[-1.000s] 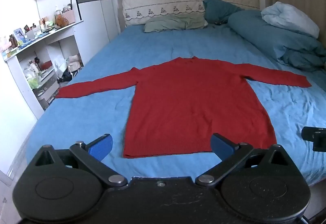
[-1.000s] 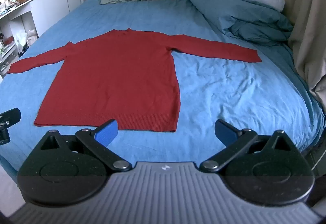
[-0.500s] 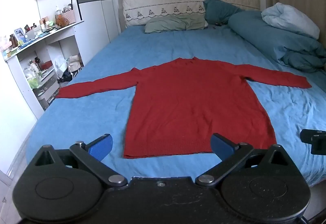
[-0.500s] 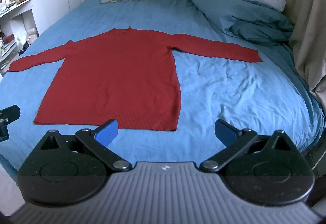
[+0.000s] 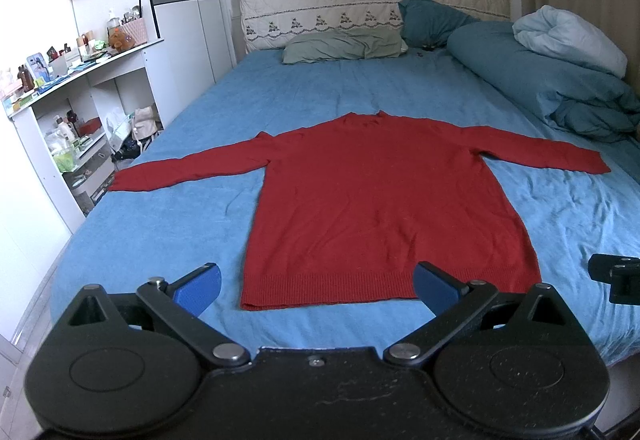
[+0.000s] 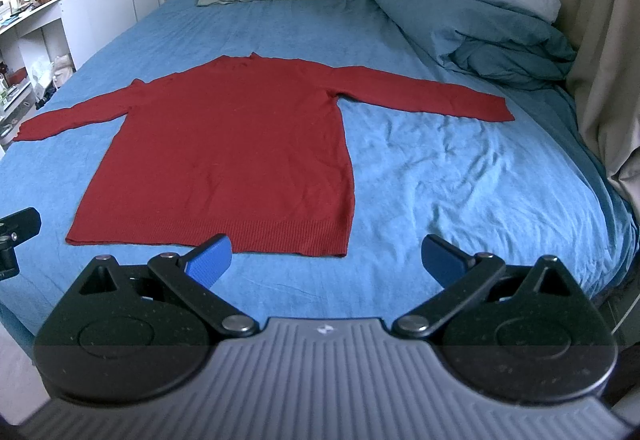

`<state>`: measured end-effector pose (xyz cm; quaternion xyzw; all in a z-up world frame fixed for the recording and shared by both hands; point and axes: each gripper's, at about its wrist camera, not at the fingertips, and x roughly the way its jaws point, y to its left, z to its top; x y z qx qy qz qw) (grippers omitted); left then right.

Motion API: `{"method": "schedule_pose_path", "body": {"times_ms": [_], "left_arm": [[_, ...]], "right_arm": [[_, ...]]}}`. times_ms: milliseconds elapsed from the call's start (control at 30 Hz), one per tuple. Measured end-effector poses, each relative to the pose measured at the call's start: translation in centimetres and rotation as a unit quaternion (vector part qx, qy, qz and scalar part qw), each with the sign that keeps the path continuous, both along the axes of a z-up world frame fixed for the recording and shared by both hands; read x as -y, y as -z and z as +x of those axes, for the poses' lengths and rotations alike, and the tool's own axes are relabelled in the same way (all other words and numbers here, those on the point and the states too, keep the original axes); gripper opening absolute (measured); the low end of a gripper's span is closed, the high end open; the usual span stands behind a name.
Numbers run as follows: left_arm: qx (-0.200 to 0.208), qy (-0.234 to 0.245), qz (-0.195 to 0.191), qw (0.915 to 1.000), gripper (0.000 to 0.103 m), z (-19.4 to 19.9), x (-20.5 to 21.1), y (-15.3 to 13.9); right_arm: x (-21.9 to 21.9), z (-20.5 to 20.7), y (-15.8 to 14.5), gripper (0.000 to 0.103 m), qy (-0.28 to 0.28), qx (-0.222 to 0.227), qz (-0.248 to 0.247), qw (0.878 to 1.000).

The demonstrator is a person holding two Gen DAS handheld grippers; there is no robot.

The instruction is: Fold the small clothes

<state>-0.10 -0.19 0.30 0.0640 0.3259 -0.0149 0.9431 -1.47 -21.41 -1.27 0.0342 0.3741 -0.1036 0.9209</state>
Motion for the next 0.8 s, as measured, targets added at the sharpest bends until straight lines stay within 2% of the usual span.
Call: {"method": "schedule_pose_path", "body": {"times_ms": [800], "left_arm": [[-0.006, -0.005, -0.001, 1.0000, 0.103, 0.31, -0.03, 0.24]], "right_arm": [[0.02, 0.30, 0.24, 0.103, 0.000, -0.002, 0.002, 1.000]]}}
